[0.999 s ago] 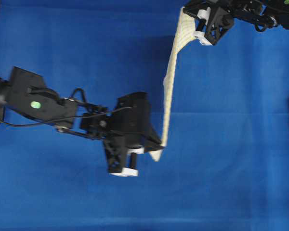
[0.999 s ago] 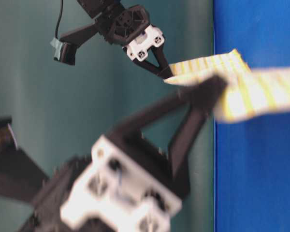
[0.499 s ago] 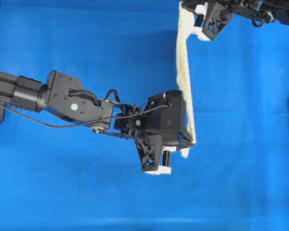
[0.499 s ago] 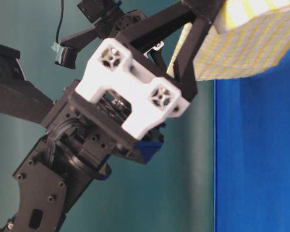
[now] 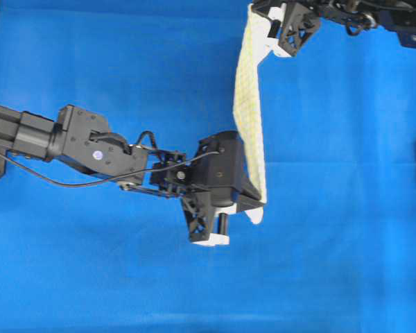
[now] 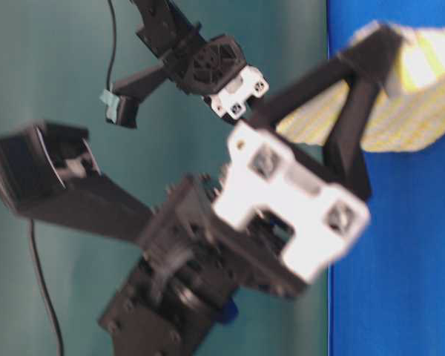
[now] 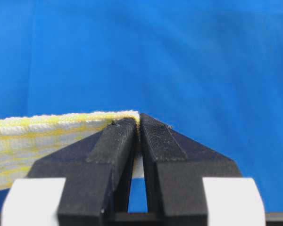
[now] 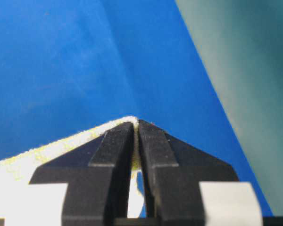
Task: Fold the yellow towel.
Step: 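Lift the strip and rotate it vertical, right gripper moving to top, then lay the strip down vertically and open both grippers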
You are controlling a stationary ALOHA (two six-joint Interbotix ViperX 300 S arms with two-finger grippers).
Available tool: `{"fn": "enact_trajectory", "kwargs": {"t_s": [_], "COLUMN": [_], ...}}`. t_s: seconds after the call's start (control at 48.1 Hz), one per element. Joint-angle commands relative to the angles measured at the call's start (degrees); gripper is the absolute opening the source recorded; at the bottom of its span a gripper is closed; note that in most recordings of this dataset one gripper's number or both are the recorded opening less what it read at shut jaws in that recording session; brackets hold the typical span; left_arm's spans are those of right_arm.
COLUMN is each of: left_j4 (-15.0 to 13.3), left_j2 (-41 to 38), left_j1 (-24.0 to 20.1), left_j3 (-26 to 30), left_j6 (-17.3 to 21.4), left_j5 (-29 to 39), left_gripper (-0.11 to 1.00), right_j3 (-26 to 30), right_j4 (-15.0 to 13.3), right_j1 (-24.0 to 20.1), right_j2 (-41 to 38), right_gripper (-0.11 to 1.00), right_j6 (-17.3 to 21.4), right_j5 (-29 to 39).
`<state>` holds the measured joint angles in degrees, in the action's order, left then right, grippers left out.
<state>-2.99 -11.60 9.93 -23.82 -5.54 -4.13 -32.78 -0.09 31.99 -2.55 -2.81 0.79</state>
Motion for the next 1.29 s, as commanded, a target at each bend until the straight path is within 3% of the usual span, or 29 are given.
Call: {"fn": "enact_trajectory", "kwargs": {"t_s": [0.0,0.416,0.791,0.957,1.061,1.269], "left_j4": [-0.1,-0.2,-0.2,-0.2,-0.2,-0.2], "left_j2": [3.5,7.6,7.2,7.0,7.0,7.1], "left_j1": [1.4,2.2,2.2,2.2,2.2,2.1], "left_j3": [-1.3,-10.2,-10.4,-10.1,-10.1,-10.1], "left_j6": [0.2,-0.4,-0.4,-0.3,-0.3,-0.3], "left_j5": [-1.5,-5.2,-5.2,-5.2,-5.2,-4.8], "left_gripper": [0.02,0.02,0.03,0.13,0.24,0.60], "right_j3": [3.7,9.7,9.8,10.4,10.6,10.6], "right_j4": [-0.2,-0.3,-1.3,-2.1,-2.1,-2.4], "right_j1": [0.7,-1.0,-3.0,-4.0,-4.0,-4.4], "right_j2": [-0.7,-6.2,-6.9,-7.6,-7.6,-7.6], "right_gripper": [0.05,0.05,0.05,0.06,0.21,0.77], "right_j6": [-0.2,-0.2,-0.3,-0.6,-0.6,-0.9], "right_j5": [-0.4,1.8,1.8,2.1,2.5,2.5]}}
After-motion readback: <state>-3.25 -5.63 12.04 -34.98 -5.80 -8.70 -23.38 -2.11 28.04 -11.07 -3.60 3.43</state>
